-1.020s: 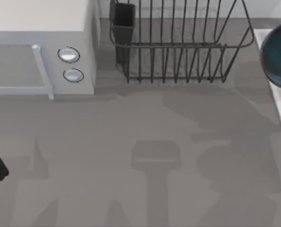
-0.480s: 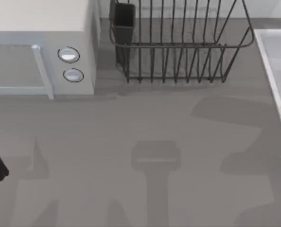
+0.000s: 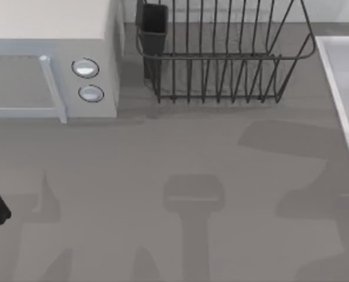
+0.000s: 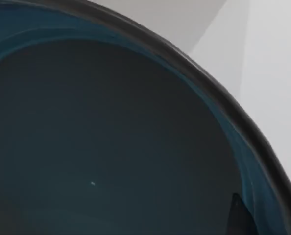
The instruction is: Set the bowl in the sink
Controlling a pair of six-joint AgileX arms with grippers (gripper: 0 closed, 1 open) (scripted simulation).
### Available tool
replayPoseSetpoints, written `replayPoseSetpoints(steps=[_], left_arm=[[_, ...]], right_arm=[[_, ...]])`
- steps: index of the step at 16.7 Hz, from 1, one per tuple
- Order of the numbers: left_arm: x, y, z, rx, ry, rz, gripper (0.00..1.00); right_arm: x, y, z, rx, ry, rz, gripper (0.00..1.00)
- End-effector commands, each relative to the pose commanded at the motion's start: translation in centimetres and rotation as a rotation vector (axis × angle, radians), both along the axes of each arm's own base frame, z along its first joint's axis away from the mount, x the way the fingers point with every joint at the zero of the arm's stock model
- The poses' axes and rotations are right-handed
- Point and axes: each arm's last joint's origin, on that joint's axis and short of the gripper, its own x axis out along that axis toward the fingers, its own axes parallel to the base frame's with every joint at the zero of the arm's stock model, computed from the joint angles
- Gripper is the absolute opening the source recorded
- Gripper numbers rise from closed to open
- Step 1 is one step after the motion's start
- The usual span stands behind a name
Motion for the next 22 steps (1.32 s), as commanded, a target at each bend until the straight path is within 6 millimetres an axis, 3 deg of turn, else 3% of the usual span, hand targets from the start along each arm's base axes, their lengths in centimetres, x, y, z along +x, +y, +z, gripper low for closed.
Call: replayPoseSetpoints(steps=[3, 7, 13, 16, 20, 22], left_arm=[[0.0, 0.0, 0.0, 0.000, 0.000, 0.000, 1.00], [0.0, 0.0, 0.0, 0.000, 0.000, 0.000, 1.00], [0.0, 0.0, 0.0, 0.000, 0.000, 0.000, 1.00], [0.0, 0.0, 0.0, 0.000, 0.000, 0.000, 1.00], [0.0, 0.0, 0.0, 0.000, 0.000, 0.000, 1.00], [0.0, 0.0, 0.0, 0.000, 0.000, 0.000, 1.00]], right_arm=[[0.7, -0.4, -2.1, 0.004, 0.007, 0.005, 0.00], [1.3, -1.0, -6.9, 0.000, 0.004, 0.001, 0.00], [0.2, -0.3, -13.2, -0.010, -0.009, -0.004, 0.00], [-0.2, 0.0, -14.6, -0.004, -0.004, -0.005, 0.00], [-0.3, 0.0, -14.7, -0.003, -0.004, -0.005, 0.00], [-0.3, 0.0, -14.7, -0.003, -0.004, -0.005, 0.15]])
